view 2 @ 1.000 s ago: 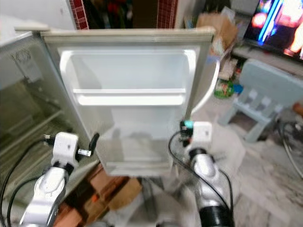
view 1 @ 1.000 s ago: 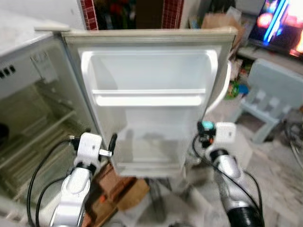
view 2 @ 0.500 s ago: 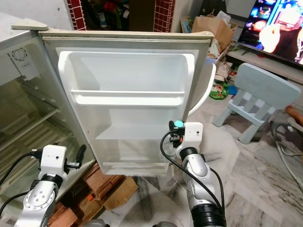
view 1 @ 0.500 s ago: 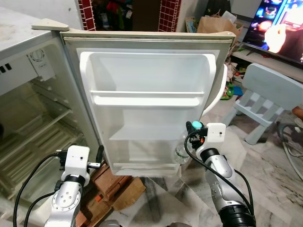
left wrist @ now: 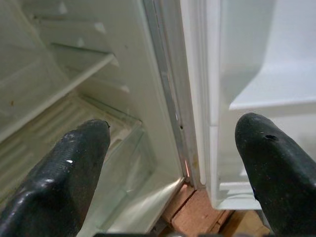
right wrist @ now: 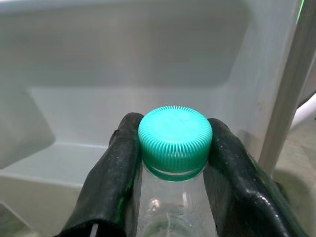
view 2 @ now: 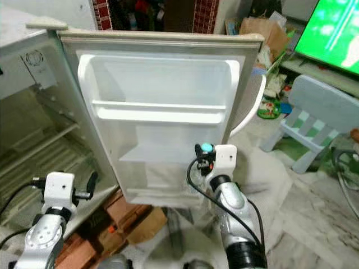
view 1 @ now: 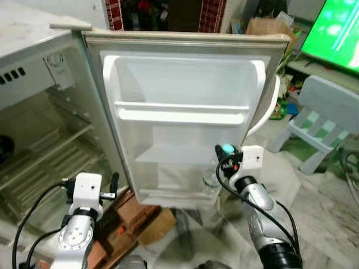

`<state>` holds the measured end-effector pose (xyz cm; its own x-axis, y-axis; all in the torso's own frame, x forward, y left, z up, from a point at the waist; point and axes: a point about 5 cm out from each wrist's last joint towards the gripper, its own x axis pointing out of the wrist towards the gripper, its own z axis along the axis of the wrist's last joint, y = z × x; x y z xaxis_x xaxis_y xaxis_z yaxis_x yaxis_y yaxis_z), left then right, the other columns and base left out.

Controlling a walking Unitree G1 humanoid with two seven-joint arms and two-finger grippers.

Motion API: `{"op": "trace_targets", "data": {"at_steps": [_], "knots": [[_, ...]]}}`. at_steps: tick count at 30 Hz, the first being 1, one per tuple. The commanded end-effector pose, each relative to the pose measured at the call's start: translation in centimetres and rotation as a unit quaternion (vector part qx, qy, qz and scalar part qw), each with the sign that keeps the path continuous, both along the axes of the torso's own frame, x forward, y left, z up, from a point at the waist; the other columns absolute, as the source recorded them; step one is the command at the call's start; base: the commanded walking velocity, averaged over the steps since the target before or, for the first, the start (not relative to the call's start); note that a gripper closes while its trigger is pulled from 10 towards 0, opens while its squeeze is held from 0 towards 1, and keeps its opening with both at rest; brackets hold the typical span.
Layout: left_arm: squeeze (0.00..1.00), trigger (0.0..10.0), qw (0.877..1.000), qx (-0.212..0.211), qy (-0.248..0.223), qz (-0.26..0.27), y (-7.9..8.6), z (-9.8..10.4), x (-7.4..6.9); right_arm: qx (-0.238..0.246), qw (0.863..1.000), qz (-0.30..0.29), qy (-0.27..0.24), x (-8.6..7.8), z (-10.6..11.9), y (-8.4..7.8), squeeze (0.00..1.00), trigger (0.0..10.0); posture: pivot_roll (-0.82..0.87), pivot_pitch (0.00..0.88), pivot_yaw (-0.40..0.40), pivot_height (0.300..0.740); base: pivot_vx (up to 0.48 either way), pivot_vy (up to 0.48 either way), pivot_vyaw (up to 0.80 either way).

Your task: Restocking fridge

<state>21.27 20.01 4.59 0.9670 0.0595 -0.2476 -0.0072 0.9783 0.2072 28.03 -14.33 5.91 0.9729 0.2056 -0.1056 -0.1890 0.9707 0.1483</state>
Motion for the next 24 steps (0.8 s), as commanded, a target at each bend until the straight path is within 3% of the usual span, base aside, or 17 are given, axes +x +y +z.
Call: {"op": "trace_targets", "data": {"at_steps": [1,5,24], "knots": [[0.00,10.0,1.000,0.002,0.001,-0.001,0.0,0.0,0.1,0.003,1.000,0.002,-0.014,0.3,0.7,-0.1,0.00,10.0,0.12,0.000,-0.040,0.647,0.000,0.000,0.00],[0.00,10.0,1.000,0.003,-0.003,0.000,0.1,0.1,0.4,0.004,1.000,0.003,-0.016,0.4,0.8,0.0,0.00,10.0,0.13,0.000,-0.039,0.623,0.000,0.000,0.00],[0.00,10.0,1.000,0.013,-0.025,0.004,0.6,1.0,1.5,0.003,1.000,0.004,-0.024,0.8,1.1,0.1,0.00,10.0,0.13,0.000,-0.041,0.623,0.000,0.000,0.00]]}}
